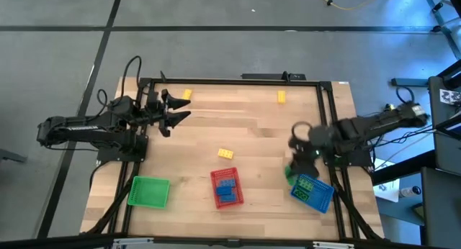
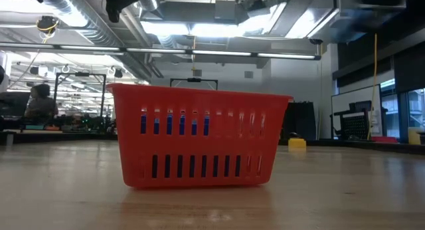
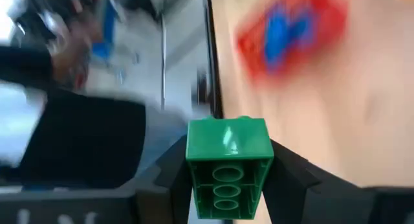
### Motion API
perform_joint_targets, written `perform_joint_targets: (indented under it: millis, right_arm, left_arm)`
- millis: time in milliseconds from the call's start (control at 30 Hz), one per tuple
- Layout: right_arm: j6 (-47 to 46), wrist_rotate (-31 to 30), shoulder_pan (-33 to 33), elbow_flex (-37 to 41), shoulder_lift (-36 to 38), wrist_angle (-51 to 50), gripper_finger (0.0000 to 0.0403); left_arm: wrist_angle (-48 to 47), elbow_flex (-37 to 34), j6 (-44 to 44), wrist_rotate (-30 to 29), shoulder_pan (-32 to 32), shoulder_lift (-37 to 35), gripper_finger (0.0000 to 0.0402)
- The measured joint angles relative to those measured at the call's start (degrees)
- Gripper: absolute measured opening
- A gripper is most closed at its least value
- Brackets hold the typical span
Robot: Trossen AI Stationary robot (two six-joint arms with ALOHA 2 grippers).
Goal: Sort & place blocks by color
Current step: Put the green game piece into the blue bin
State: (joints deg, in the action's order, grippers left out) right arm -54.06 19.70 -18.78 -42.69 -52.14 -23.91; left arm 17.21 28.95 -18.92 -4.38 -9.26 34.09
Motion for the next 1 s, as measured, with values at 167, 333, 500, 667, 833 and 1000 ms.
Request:
perform_joint_targets:
  millis: [167, 333, 500, 667, 833, 1000]
  right_arm:
    - [-16.9, -4.6, -15.7, 2.6, 0.0, -9.1, 0.0140]
    - [-26.7, -5.6, -25.6, 5.4, -2.1, -12.4, 0.0140]
    - [-33.1, -5.3, -28.0, 8.6, -6.0, -12.7, 0.0140]
    - [-39.3, -4.7, -28.0, 10.4, -9.9, -12.8, 0.0140]
    - [-40.0, -6.7, -28.0, 10.4, -12.7, -12.9, 0.0140]
    - [-39.9, -7.2, -28.0, 10.4, -15.0, -14.0, 0.0140]
  left_arm:
    - [0.0, 0.0, 0.1, -1.3, 0.0, 0.0, 0.0237]
    - [0.0, 0.0, 1.5, -1.6, 0.0, 0.0, 0.0237]
    - [0.0, 0.0, 1.5, -2.2, 0.0, 0.0, 0.0237]
    - [0.0, 0.0, 1.5, -2.2, 0.0, 0.0, 0.0237]
    - [0.0, 0.0, 1.5, -2.2, 0.0, 0.0, 0.0237]
    - [0.0, 0.0, 1.5, -2.2, 0.0, 0.0, 0.0237]
